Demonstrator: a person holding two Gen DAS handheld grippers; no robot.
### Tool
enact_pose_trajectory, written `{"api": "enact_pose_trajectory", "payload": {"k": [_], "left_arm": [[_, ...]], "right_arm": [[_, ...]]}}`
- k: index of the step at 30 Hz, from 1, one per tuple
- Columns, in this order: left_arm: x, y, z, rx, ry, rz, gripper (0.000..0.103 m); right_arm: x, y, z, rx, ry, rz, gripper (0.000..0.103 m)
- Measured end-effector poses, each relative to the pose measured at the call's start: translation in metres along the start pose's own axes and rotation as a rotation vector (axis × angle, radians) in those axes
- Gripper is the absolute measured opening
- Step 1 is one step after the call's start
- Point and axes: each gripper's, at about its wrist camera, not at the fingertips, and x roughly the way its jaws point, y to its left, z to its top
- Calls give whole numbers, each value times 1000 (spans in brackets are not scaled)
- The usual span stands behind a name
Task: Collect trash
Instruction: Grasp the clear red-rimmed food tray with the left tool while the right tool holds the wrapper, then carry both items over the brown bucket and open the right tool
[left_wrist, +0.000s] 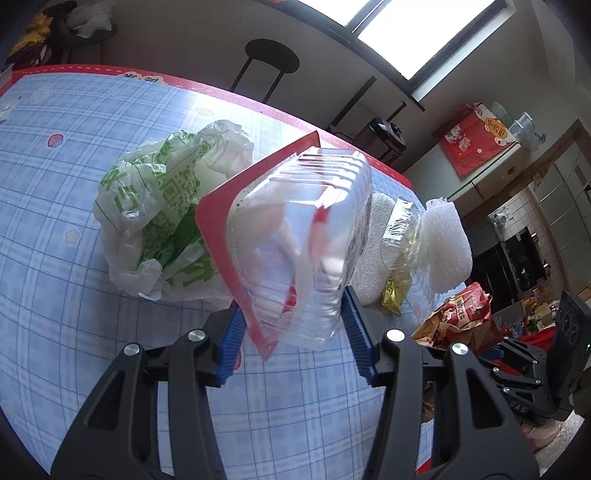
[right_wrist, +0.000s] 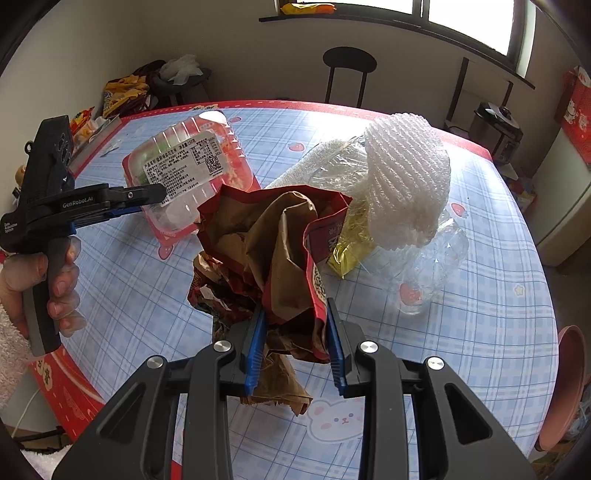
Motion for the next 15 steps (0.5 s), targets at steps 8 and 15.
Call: {"api": "enact_pose_trajectory", "payload": {"k": [8, 15], "left_arm": [[-66, -9, -30, 8, -83, 91, 52], [-129, -21, -43, 8, -187, 192, 53]], "right_arm": [[-31, -6, -8, 25, -62, 25, 30], [-64, -13, -6, 40, -161, 37, 30]]}}
